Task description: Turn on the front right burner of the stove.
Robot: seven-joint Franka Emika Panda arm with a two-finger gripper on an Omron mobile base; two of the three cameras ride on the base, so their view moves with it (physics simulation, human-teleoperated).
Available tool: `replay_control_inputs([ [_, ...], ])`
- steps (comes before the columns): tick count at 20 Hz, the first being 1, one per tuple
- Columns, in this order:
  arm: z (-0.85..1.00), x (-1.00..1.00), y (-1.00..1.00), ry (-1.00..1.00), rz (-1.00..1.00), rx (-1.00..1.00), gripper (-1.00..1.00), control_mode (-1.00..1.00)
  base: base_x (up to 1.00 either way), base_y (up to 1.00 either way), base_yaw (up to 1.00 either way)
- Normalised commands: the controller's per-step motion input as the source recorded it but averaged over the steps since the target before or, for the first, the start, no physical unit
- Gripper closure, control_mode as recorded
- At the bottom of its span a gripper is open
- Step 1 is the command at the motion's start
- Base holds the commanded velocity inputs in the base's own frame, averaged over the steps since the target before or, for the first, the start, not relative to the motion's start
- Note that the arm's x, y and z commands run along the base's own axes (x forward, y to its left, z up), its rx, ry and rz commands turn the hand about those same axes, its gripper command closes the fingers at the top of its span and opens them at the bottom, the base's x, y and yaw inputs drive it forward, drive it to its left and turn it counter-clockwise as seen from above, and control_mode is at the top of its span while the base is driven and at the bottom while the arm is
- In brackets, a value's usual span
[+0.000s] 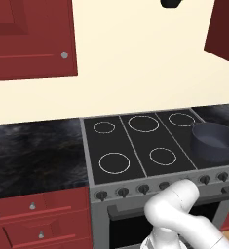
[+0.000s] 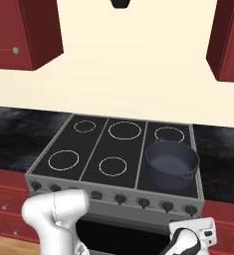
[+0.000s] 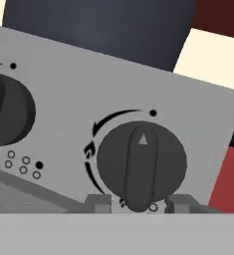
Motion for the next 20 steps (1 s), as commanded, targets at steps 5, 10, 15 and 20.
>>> replay_control_inputs([
  [5,0.54,0.0,0.13,0.01,0.0,-0.75,1.0,-1.0,0.0,0.0,0.0],
  [10,0.58,0.1,0.25,-0.03,0.01,-0.75,1.0,-1.0,0.0,0.0,0.0],
  [15,0.22,0.42,0.26,0.11,0.18,-0.77,1.0,-1.0,0.0,0.0,0.0],
  [20,0.01,0.29,0.16,0.13,0.28,-0.66,1.0,-1.0,0.0,0.0,0.0],
])
